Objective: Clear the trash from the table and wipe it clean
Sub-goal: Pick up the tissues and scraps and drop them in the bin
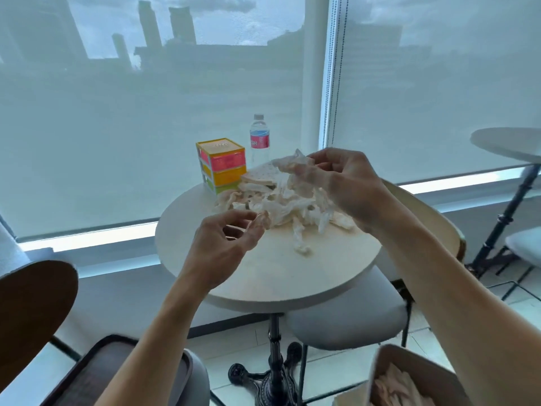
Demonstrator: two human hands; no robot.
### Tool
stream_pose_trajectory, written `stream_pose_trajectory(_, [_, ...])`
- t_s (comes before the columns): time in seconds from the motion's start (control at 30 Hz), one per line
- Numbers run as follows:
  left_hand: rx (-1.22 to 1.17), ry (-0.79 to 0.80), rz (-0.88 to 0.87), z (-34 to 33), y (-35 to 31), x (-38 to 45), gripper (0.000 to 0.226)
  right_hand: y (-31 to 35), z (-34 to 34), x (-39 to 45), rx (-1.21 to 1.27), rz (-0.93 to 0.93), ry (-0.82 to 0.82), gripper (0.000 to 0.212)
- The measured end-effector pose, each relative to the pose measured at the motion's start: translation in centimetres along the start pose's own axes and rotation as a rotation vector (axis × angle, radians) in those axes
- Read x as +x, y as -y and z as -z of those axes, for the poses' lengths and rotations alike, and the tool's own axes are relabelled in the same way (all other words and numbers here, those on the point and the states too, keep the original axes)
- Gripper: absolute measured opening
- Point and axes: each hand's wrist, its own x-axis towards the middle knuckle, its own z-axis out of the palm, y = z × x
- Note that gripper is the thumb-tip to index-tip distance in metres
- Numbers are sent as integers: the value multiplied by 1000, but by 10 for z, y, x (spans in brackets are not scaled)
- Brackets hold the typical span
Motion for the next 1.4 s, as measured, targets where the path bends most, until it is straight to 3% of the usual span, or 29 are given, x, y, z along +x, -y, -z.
stream_pose_trajectory(0.4, [-136,221,-75,-110,-52,-69,17,-67,111,-107,-36,-177,-115,24])
stream_pose_trajectory(0.67, [-136,295,-50,-167,-61,-109,11,-154,150,-179,-75,-455,-71,37])
stream_pose_trajectory(0.97, [-96,360,49,-203,-53,-140,23,-223,160,-224,-461,-709,21,21])
stream_pose_trajectory(1.1, [-67,397,124,-220,-44,-150,23,-221,170,-225,-583,-689,5,13])
stream_pose_trajectory(1.27, [26,539,201,-248,-23,-156,17,-213,184,-209,-452,-625,-91,22])
stream_pose_trajectory(1.4, [221,643,259,-259,-3,-155,32,-195,190,-196,-393,-554,-108,16])
